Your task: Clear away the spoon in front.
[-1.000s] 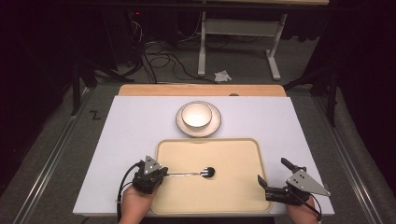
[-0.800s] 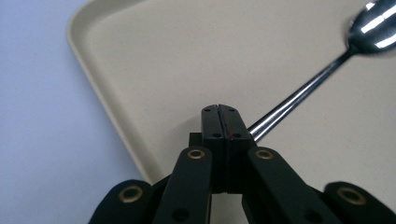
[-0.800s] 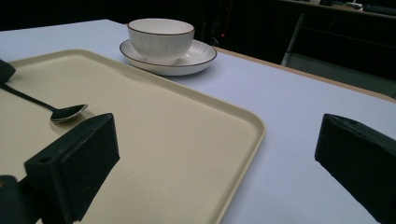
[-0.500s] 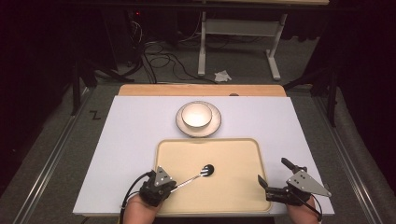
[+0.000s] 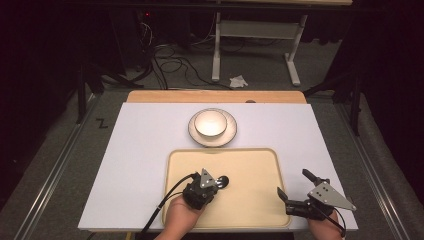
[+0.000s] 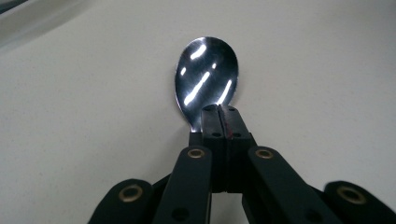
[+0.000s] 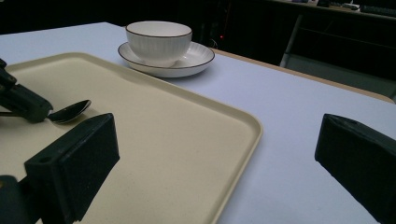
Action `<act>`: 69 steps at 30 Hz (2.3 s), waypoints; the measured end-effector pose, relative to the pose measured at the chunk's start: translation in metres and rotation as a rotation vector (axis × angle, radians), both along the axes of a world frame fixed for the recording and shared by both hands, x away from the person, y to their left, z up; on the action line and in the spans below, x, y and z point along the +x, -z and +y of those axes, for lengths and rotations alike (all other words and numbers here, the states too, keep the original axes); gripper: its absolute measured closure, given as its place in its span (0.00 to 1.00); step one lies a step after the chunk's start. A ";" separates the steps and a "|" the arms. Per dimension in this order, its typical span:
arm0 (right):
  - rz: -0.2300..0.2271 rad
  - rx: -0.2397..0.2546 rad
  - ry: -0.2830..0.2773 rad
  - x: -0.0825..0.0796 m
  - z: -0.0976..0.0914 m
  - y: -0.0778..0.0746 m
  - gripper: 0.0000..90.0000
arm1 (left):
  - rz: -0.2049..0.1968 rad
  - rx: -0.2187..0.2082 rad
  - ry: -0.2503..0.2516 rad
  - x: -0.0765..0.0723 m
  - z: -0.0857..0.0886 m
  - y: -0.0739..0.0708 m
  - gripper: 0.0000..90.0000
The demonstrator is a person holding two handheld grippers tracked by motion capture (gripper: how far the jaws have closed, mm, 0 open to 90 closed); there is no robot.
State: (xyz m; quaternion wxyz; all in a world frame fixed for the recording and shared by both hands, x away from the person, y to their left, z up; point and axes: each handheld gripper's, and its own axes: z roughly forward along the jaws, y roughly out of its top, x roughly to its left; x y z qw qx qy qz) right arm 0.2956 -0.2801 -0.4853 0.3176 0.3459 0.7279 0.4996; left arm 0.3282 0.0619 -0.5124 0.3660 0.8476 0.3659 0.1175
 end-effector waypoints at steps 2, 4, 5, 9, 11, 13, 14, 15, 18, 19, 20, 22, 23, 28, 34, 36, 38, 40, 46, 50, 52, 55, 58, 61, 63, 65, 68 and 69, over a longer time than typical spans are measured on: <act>-0.002 -0.004 -0.001 0.000 0.000 0.000 0.01 | 0.005 -0.004 -0.015 0.004 0.001 0.000 1.00; -0.006 -0.006 -0.002 0.000 0.000 -0.001 0.00 | 0.001 0.005 -0.036 0.008 0.004 0.000 1.00; -0.007 -0.003 -0.003 0.000 0.000 -0.001 0.00 | 0.003 0.005 -0.052 0.011 0.007 0.000 1.00; -0.007 -0.004 -0.005 0.000 0.000 -0.001 0.00 | 0.015 0.005 -0.100 0.021 0.019 0.000 1.00; -0.007 -0.007 -0.007 0.000 0.001 -0.001 0.00 | 0.019 0.004 -0.120 0.026 0.024 0.000 1.00; -0.006 -0.007 -0.006 0.000 0.001 -0.001 0.00 | 0.020 0.005 -0.141 0.030 0.029 0.000 1.00; -0.007 -0.007 -0.007 0.000 0.000 -0.001 0.01 | 0.020 0.006 -0.153 0.033 0.032 0.000 1.00; -0.007 -0.005 -0.006 0.000 0.000 -0.001 0.00 | 0.020 0.006 -0.161 0.035 0.034 0.000 1.00; -0.007 -0.007 -0.003 0.000 0.000 -0.001 0.00 | 0.021 0.007 -0.178 0.038 0.039 0.000 1.00; -0.006 -0.006 -0.002 0.000 0.000 0.000 0.01 | 0.021 0.011 -0.179 0.039 0.041 0.000 1.00; -0.005 -0.007 -0.004 0.000 0.000 0.000 0.00 | 0.018 0.014 -0.182 0.039 0.042 0.000 1.00; -0.005 -0.007 -0.007 0.000 0.000 0.000 0.01 | 0.016 0.023 -0.186 0.040 0.045 -0.001 1.00; -0.005 -0.008 -0.007 0.000 0.000 0.000 0.01 | 0.013 0.027 -0.189 0.040 0.047 -0.001 1.00; -0.006 -0.010 -0.010 0.000 0.001 0.000 0.00 | 0.014 0.017 -0.224 0.040 0.062 -0.001 1.00; -0.002 -0.003 -0.007 0.001 0.002 0.000 0.00 | -0.041 0.013 -0.161 0.012 0.073 -0.019 0.98; -0.001 -0.008 -0.011 0.002 0.002 0.000 0.00 | -0.036 0.033 -0.122 -0.005 0.076 -0.019 0.99; -0.002 -0.007 -0.015 0.003 0.004 0.001 0.00 | -0.029 0.059 -0.094 -0.020 0.077 -0.017 0.99; -0.001 -0.011 -0.014 0.004 0.005 0.000 0.00 | -0.031 0.081 -0.069 -0.035 0.077 -0.012 0.99; -0.005 -0.013 -0.021 0.004 0.010 0.000 0.01 | -0.025 0.066 -0.057 -0.056 0.081 -0.005 0.97; -0.006 -0.016 -0.023 0.005 0.009 0.000 0.01 | -0.062 -0.031 -0.112 -0.052 0.094 -0.013 0.90; -0.002 -0.014 -0.023 0.005 0.009 0.000 0.00 | -0.092 -0.078 -0.116 -0.051 0.099 -0.015 0.77; 0.004 -0.007 -0.020 0.005 0.008 0.001 0.01 | -0.162 -0.127 -0.141 -0.050 0.109 -0.021 0.57; -0.002 -0.011 -0.019 0.005 0.007 0.000 0.00 | -0.220 -0.140 -0.157 -0.049 0.118 -0.025 0.38; 0.000 -0.009 -0.015 0.005 0.007 0.000 0.00 | -0.237 -0.156 -0.186 -0.044 0.132 -0.025 0.22; 0.001 -0.008 -0.011 0.005 0.007 0.000 0.01 | -0.229 -0.146 -0.206 -0.041 0.138 -0.025 0.08; 0.003 -0.004 -0.005 0.005 0.007 -0.001 0.00 | -0.226 -0.138 -0.232 -0.038 0.148 -0.025 0.00; -0.007 -0.003 -0.004 0.005 0.005 -0.002 0.01 | -0.232 -0.174 -0.274 -0.038 0.166 -0.029 0.00; -0.011 -0.004 0.000 0.005 0.005 -0.003 0.01 | -0.234 -0.184 -0.289 -0.038 0.172 -0.030 0.00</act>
